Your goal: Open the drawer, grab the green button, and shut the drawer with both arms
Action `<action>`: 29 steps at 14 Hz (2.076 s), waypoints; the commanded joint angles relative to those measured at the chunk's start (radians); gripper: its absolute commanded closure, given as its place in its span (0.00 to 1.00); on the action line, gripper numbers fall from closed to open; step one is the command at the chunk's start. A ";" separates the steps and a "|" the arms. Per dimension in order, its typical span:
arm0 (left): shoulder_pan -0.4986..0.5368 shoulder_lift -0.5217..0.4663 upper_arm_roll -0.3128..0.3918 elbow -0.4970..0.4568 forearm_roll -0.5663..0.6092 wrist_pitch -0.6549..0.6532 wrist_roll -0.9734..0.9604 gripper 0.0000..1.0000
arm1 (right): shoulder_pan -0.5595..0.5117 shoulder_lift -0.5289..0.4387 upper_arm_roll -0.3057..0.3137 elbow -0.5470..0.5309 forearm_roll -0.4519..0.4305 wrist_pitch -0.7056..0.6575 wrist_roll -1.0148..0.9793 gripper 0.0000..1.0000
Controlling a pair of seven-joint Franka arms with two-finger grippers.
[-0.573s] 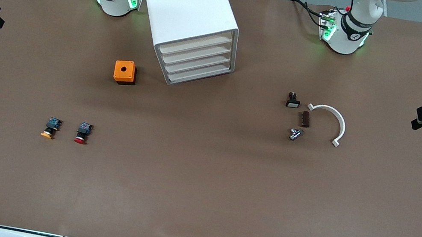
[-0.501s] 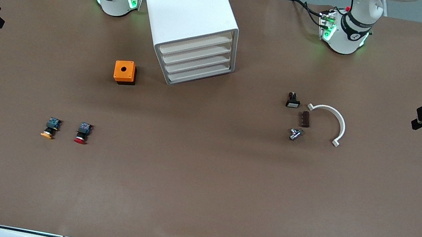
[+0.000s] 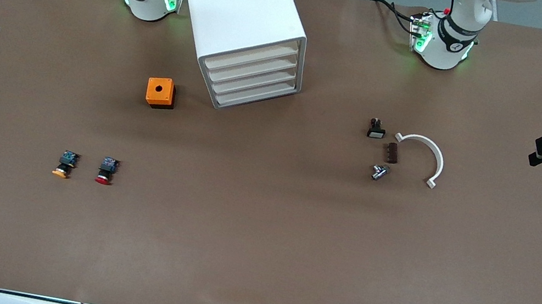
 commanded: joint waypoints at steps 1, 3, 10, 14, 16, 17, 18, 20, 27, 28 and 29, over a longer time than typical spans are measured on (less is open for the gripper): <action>-0.002 0.069 -0.002 0.006 0.028 -0.016 -0.018 0.01 | -0.022 -0.034 0.015 -0.039 0.007 0.017 -0.002 0.00; -0.010 0.131 -0.003 0.007 0.019 -0.016 -0.019 0.01 | -0.012 -0.038 0.021 -0.039 0.007 0.034 -0.002 0.00; -0.154 0.330 -0.025 0.015 0.005 -0.019 -0.224 0.01 | -0.011 -0.048 0.023 -0.053 0.007 0.062 -0.014 0.00; -0.255 0.404 -0.025 0.016 -0.044 -0.016 -0.416 0.01 | 0.003 -0.049 0.023 -0.054 0.007 0.066 -0.014 0.00; -0.313 0.482 -0.025 0.061 -0.070 -0.015 -0.536 0.01 | 0.004 -0.051 0.023 -0.056 0.007 0.066 -0.016 0.00; -0.339 0.528 -0.025 0.091 -0.072 -0.015 -0.608 0.01 | 0.004 -0.049 0.023 -0.056 0.007 0.065 -0.016 0.00; -0.356 0.556 -0.025 0.107 -0.072 -0.015 -0.668 0.01 | 0.004 -0.051 0.023 -0.056 0.007 0.065 -0.016 0.00; -0.387 0.602 -0.046 0.116 -0.107 -0.013 -0.757 0.01 | 0.004 -0.051 0.023 -0.056 0.007 0.065 -0.016 0.00; -0.456 0.769 -0.048 0.252 -0.568 -0.027 -1.298 0.01 | 0.012 -0.069 0.023 -0.081 0.007 0.066 -0.016 0.00; -0.456 0.777 -0.048 0.253 -0.630 -0.029 -1.399 0.01 | 0.012 -0.069 0.023 -0.081 0.007 0.066 -0.016 0.00; -0.456 0.795 -0.049 0.253 -0.676 -0.048 -1.487 0.01 | 0.012 -0.067 0.023 -0.078 0.007 0.068 -0.014 0.00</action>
